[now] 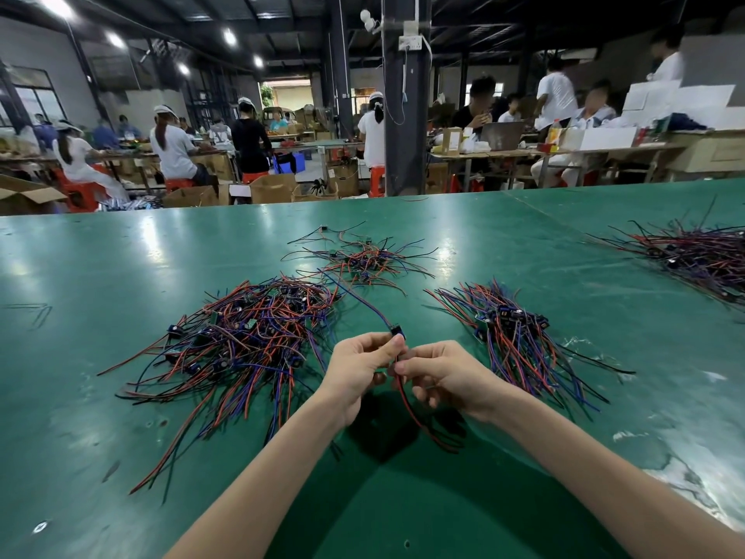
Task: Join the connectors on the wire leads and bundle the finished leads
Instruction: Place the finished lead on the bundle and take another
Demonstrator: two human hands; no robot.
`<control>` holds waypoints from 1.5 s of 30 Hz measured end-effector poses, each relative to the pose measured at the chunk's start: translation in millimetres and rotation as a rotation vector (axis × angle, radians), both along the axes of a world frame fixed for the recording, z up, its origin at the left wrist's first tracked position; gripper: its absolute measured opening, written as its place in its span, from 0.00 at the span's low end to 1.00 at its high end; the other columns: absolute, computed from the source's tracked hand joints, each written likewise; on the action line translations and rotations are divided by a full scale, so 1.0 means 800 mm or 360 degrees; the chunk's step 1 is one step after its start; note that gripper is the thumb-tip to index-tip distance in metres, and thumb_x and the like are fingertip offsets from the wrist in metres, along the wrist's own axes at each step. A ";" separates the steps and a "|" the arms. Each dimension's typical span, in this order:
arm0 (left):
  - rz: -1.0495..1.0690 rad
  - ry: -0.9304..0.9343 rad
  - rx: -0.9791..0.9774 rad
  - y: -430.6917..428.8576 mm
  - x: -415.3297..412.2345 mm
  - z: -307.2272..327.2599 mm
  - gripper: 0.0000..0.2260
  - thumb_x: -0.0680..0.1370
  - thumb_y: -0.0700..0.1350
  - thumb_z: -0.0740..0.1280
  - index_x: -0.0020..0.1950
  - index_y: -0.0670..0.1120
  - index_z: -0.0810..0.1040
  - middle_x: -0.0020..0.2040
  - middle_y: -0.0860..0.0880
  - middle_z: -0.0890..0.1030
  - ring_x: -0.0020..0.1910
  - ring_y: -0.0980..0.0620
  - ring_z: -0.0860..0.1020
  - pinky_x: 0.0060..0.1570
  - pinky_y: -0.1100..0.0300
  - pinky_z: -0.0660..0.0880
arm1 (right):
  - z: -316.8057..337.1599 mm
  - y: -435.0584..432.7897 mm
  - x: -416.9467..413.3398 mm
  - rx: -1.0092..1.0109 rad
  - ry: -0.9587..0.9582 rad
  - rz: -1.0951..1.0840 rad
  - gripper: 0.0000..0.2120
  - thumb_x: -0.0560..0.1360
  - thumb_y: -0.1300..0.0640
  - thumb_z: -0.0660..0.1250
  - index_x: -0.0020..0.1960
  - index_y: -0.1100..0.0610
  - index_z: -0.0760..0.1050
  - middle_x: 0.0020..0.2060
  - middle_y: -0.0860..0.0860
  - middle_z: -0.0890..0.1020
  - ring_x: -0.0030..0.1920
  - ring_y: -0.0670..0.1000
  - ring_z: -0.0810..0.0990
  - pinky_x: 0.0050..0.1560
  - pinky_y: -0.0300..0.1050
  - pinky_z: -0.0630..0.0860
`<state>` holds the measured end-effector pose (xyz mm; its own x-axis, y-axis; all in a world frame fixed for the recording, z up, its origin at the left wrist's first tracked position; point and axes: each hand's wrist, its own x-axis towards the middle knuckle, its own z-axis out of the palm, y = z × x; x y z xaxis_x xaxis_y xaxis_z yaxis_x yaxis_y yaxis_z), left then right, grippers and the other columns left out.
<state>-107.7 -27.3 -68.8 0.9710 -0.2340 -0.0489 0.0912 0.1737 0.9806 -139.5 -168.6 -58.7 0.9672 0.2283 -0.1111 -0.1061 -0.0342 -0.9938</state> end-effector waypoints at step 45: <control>0.0858 -0.0327 0.0212 0.024 0.030 -0.004 0.06 0.77 0.47 0.68 0.42 0.45 0.78 0.40 0.48 0.80 0.35 0.54 0.72 0.43 0.57 0.72 | -0.003 -0.001 -0.005 -0.0077 0.0154 0.0403 0.06 0.76 0.69 0.62 0.46 0.63 0.77 0.33 0.55 0.82 0.28 0.44 0.78 0.30 0.36 0.77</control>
<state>-83.9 -8.0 -71.8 0.9438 0.2906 0.1575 -0.1697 0.0169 0.9854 -143.9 -169.6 -60.8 0.8643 0.4539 -0.2169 -0.1825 -0.1189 -0.9760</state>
